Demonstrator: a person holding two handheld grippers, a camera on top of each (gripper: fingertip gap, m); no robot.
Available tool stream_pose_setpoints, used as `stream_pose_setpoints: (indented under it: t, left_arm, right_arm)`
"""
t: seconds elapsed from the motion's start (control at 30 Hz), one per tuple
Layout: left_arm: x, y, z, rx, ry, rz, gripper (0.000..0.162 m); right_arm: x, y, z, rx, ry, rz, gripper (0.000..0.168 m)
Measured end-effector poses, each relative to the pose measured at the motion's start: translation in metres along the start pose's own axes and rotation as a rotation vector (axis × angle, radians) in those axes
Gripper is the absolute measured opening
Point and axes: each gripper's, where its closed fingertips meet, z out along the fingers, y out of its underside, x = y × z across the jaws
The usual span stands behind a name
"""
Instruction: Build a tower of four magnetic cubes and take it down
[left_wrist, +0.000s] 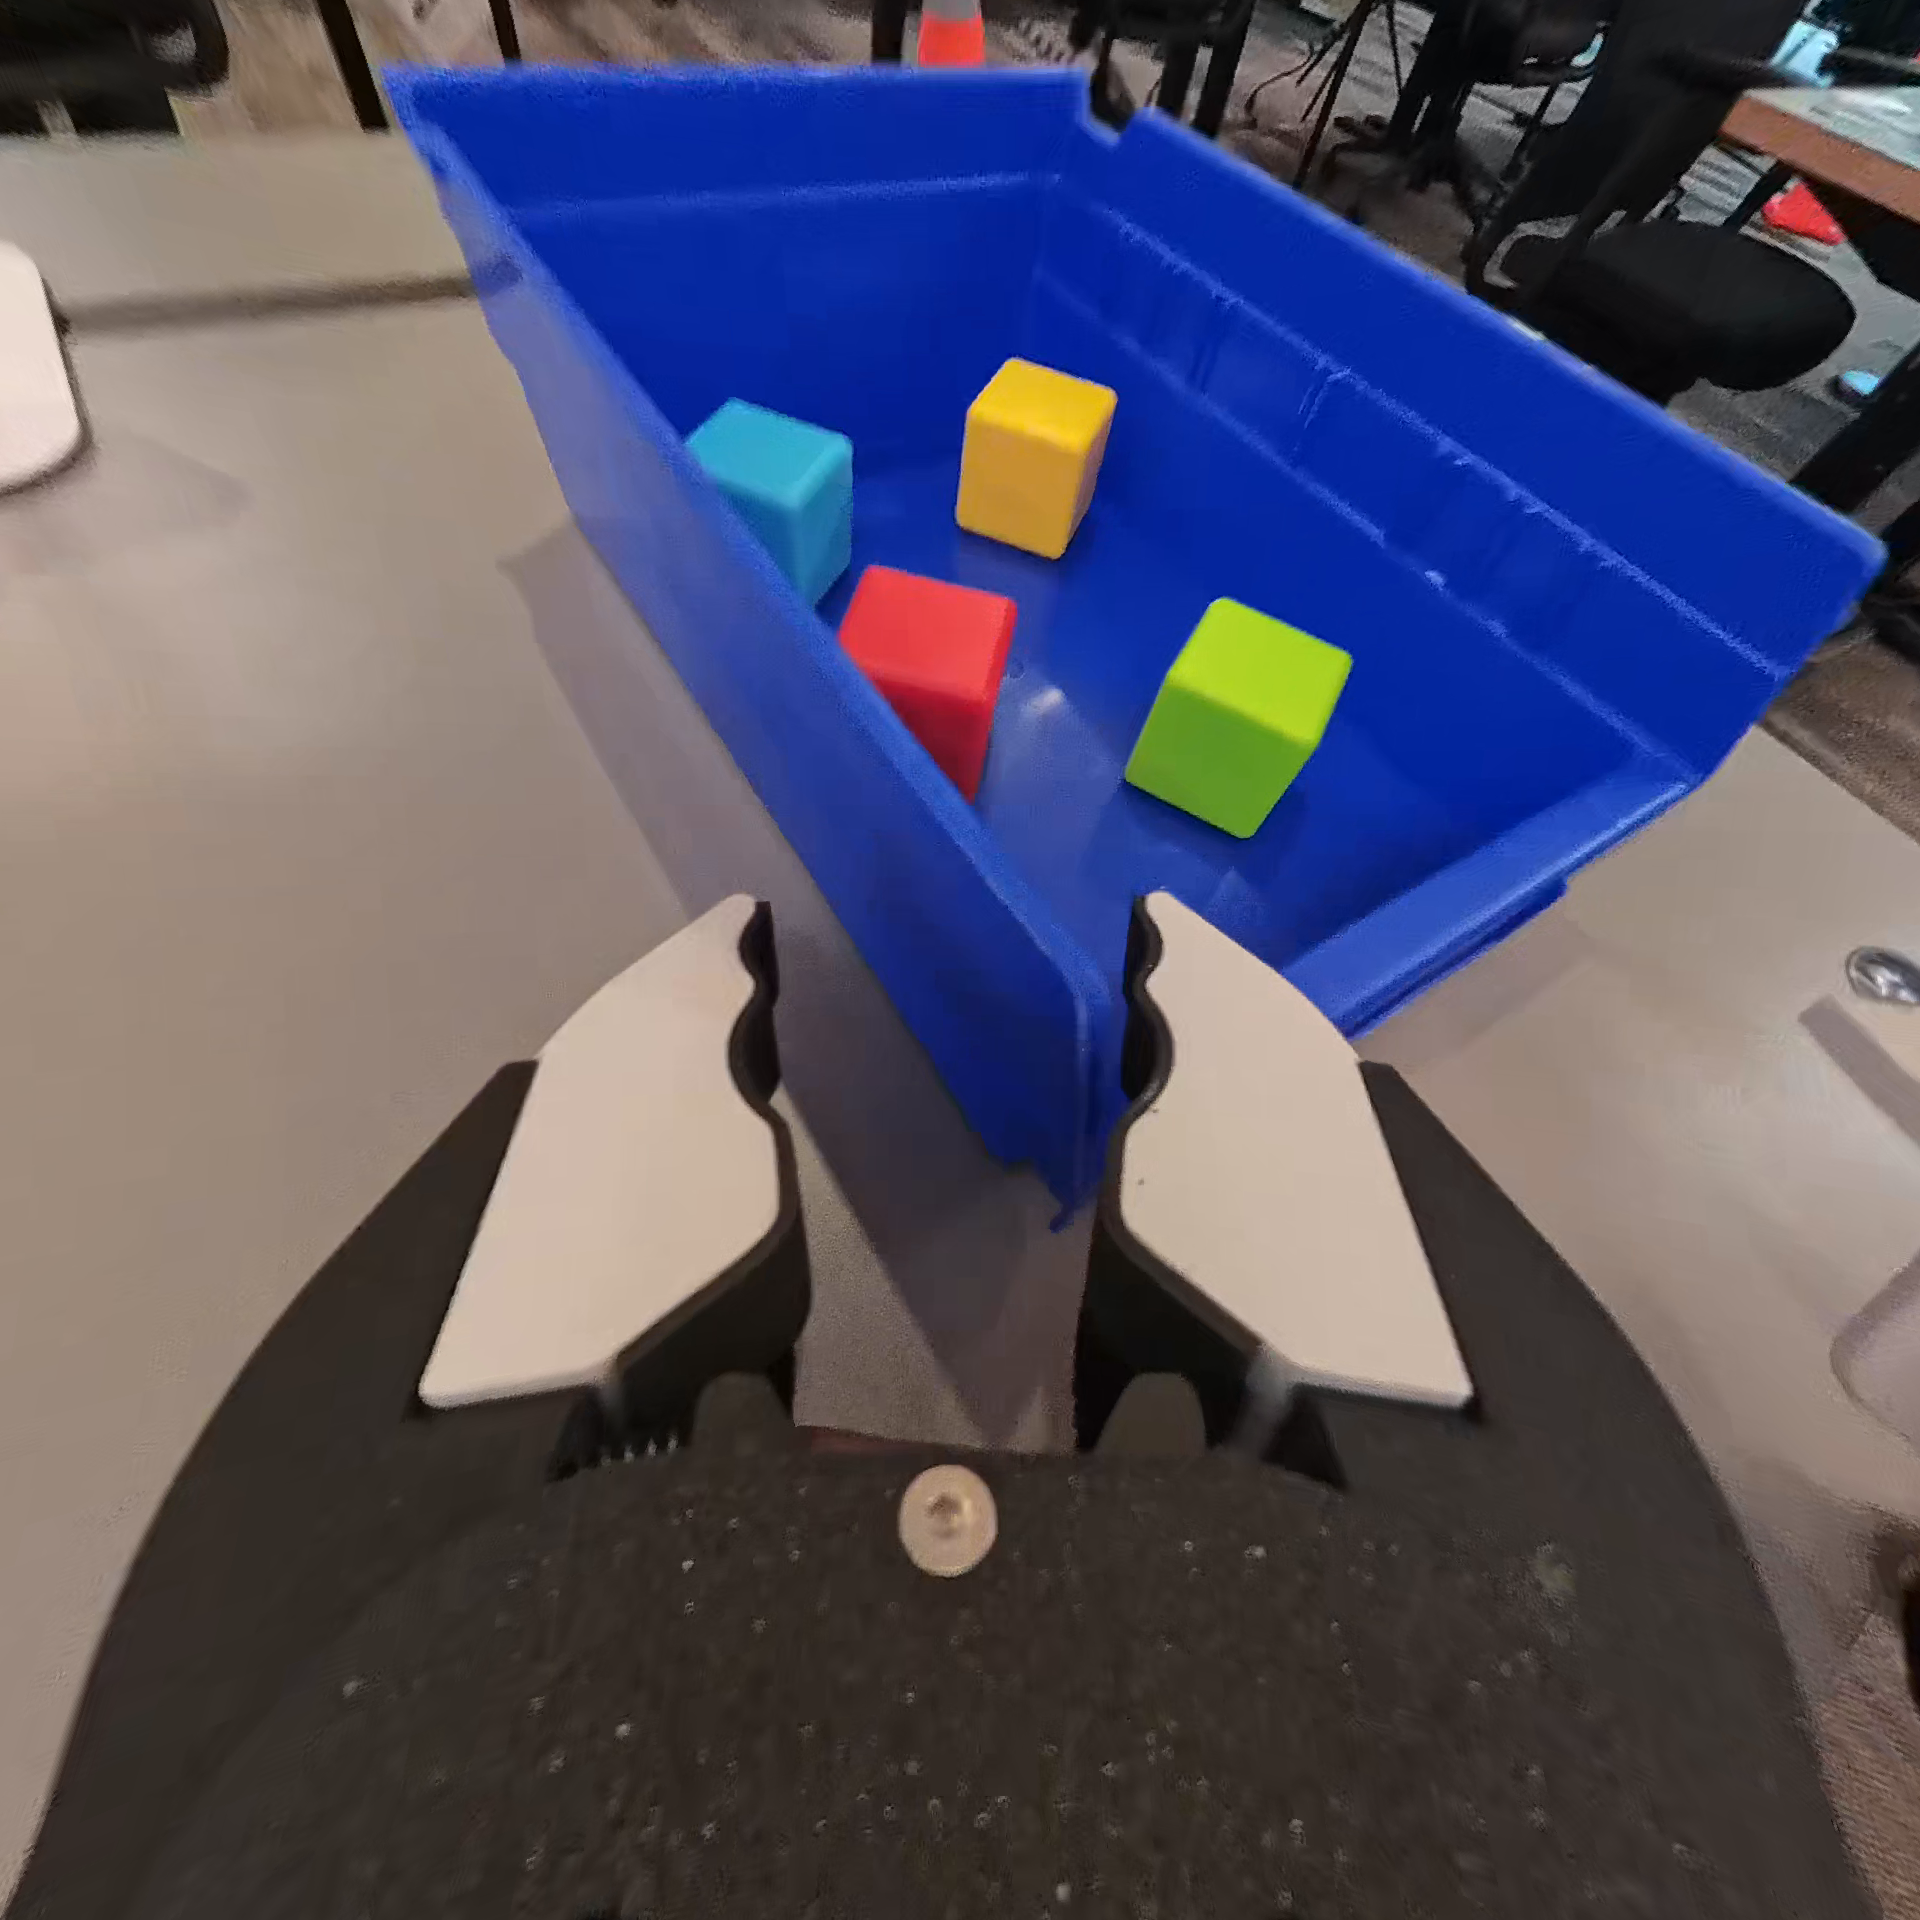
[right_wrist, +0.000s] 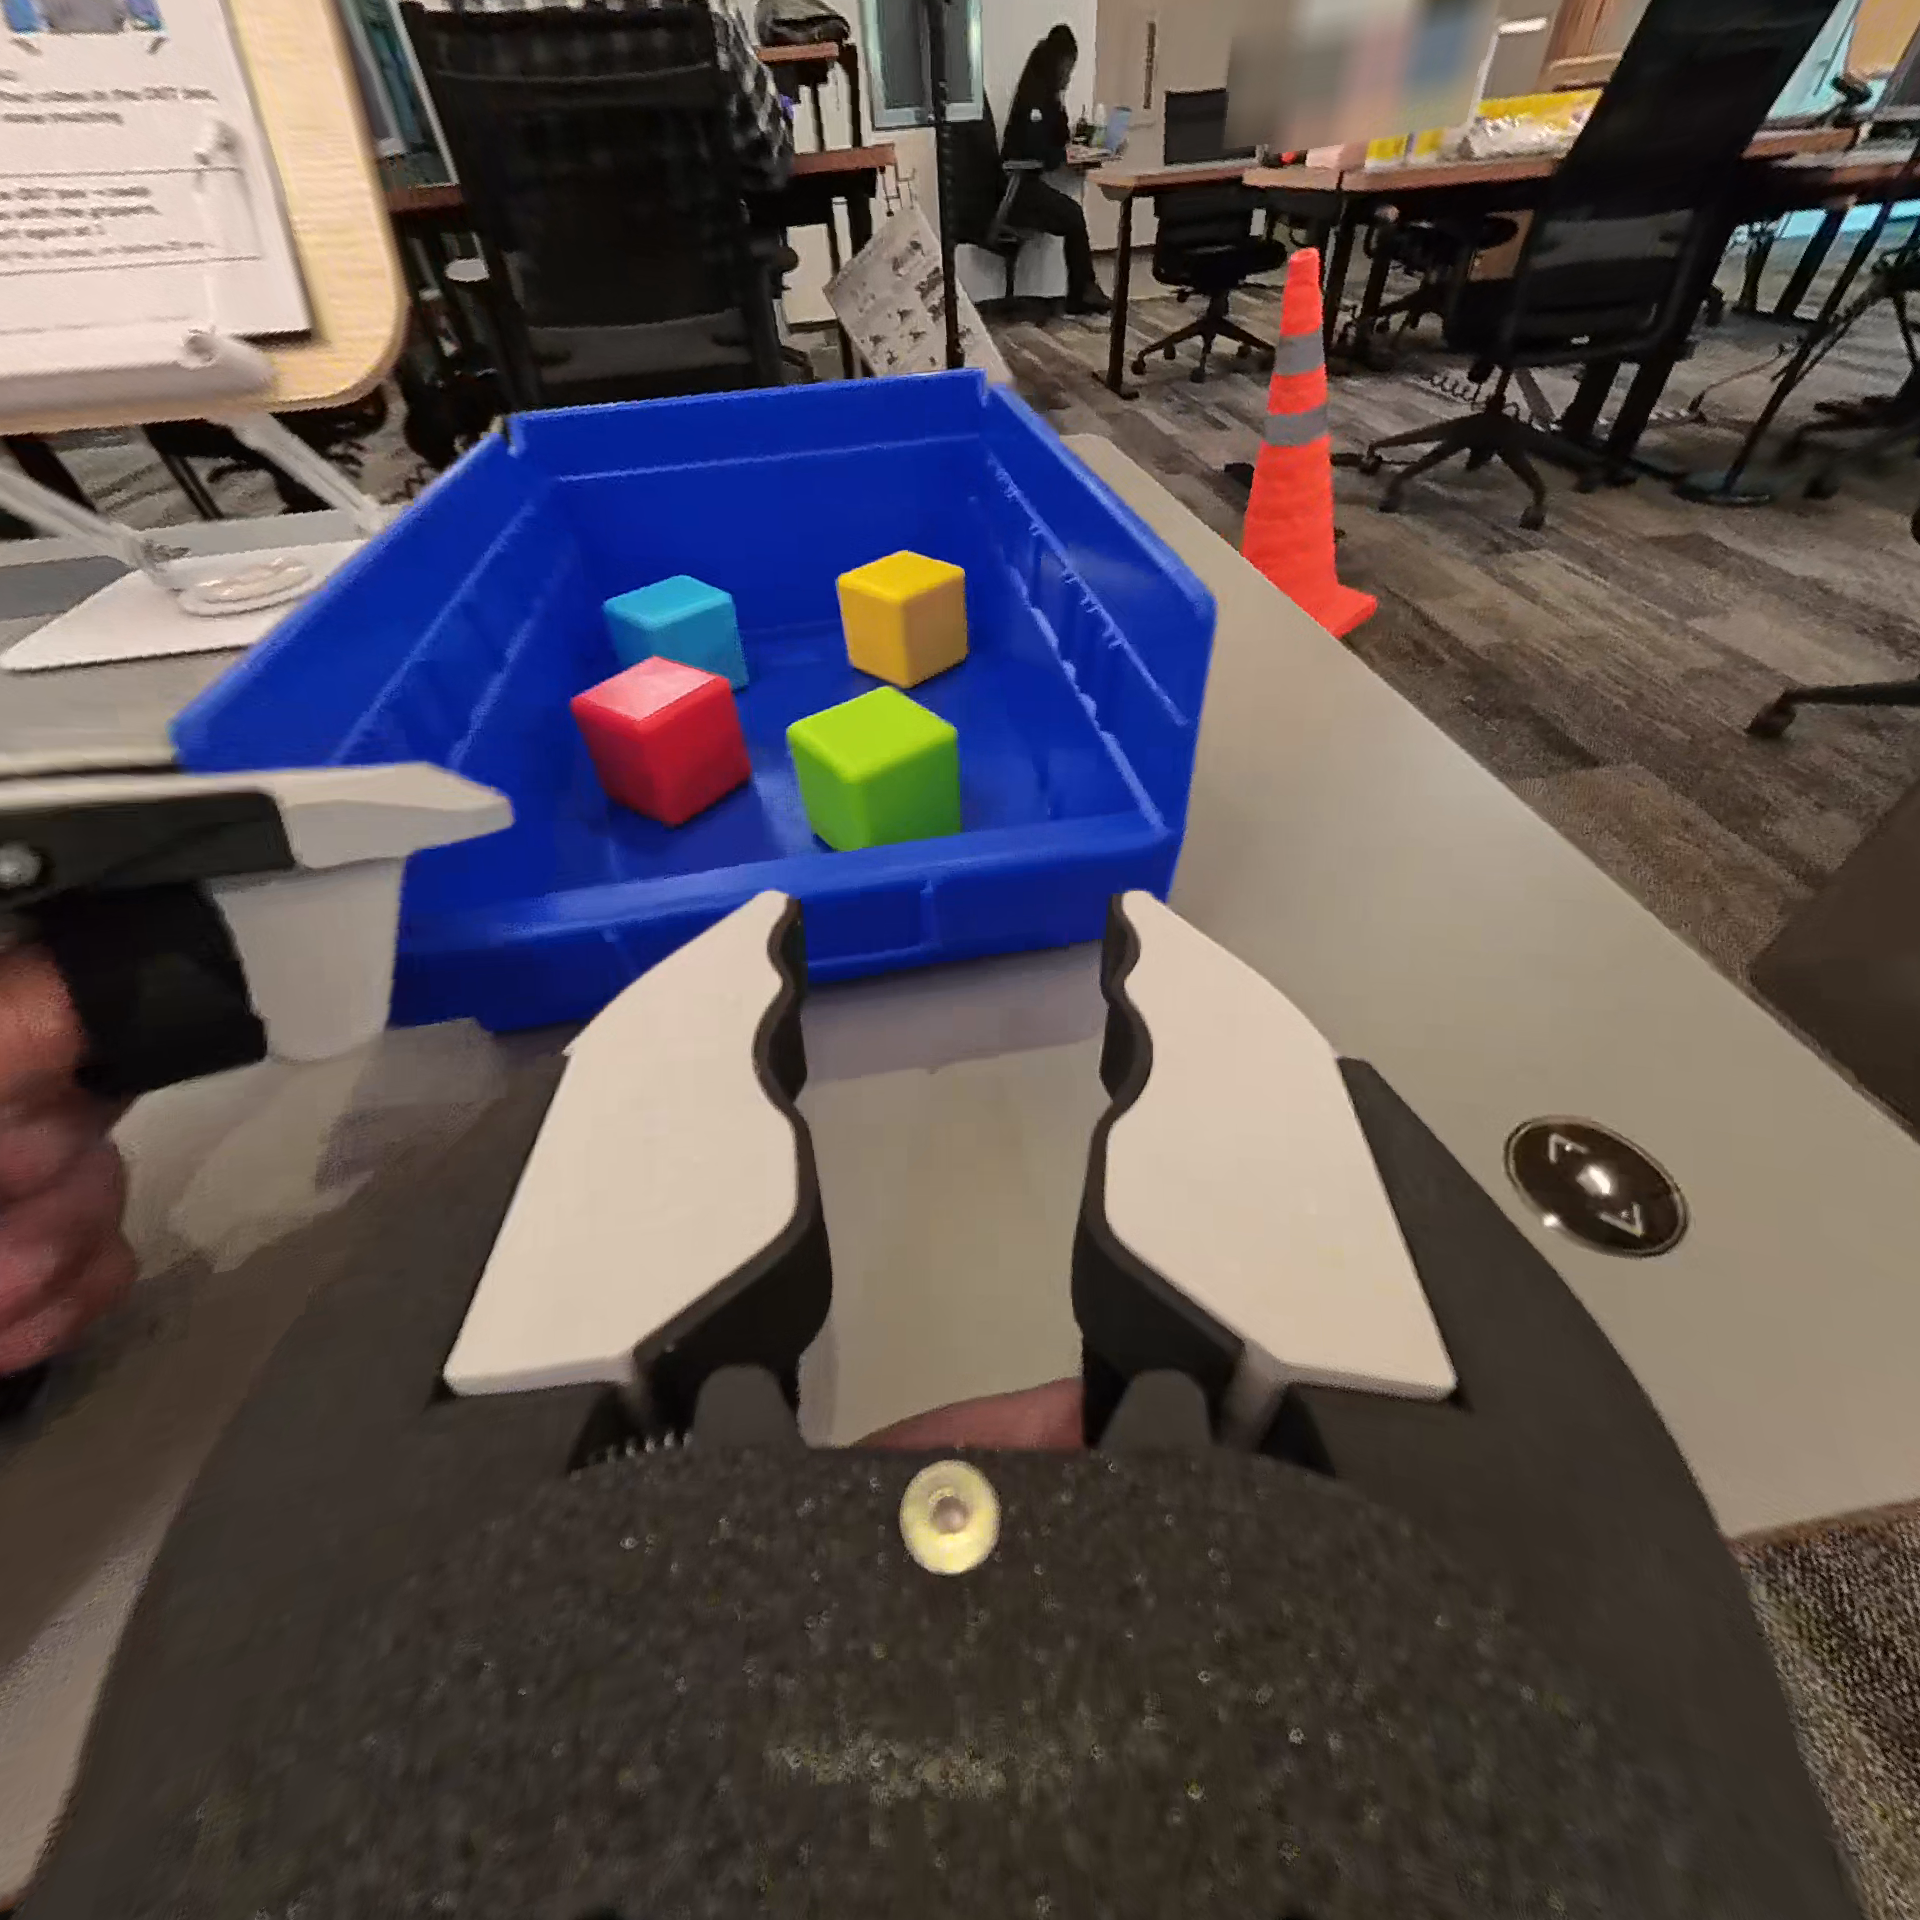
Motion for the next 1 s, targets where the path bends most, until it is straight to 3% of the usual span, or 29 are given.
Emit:
stream_pose_setpoints:
  t: [0.07,0.13,0.3,0.37,0.5,0.57,0.8,1.0]
  left_arm:
    - [-0.004,0.003,0.003,-0.007,0.0,-0.051,0.057]
    - [-0.01,0.001,0.0,0.022,-0.021,-0.059,0.027]
    - [-0.032,-0.003,-0.009,0.07,-0.139,-0.081,0.013]
    - [-0.04,-0.005,-0.011,0.085,-0.189,-0.098,0.008]
    - [-0.044,-0.005,-0.014,0.097,-0.236,-0.096,0.004]
    - [-0.046,-0.005,-0.015,0.099,-0.238,-0.097,0.004]
    - [-0.047,-0.001,-0.028,0.1,-0.25,-0.077,0.003]
    - [-0.072,-0.006,-0.065,0.12,-0.246,-0.091,0.002]
  right_arm:
    - [0.011,-0.006,0.016,-0.013,0.014,0.014,0.057]
    - [0.024,-0.011,0.032,-0.026,0.039,0.023,0.06]
    - [0.009,-0.006,0.049,-0.076,-0.081,0.19,0.051]
    - [-0.005,0.001,0.054,-0.126,-0.066,0.163,0.046]
    - [-0.001,-0.002,0.06,-0.104,0.069,0.113,0.026]
    - [0.006,0.0,0.06,-0.117,0.118,0.134,0.006]
    - [-0.002,-0.005,0.048,-0.076,0.119,0.153,0.005]
    - [-0.043,-0.017,0.025,-0.014,0.087,0.121,0.003]
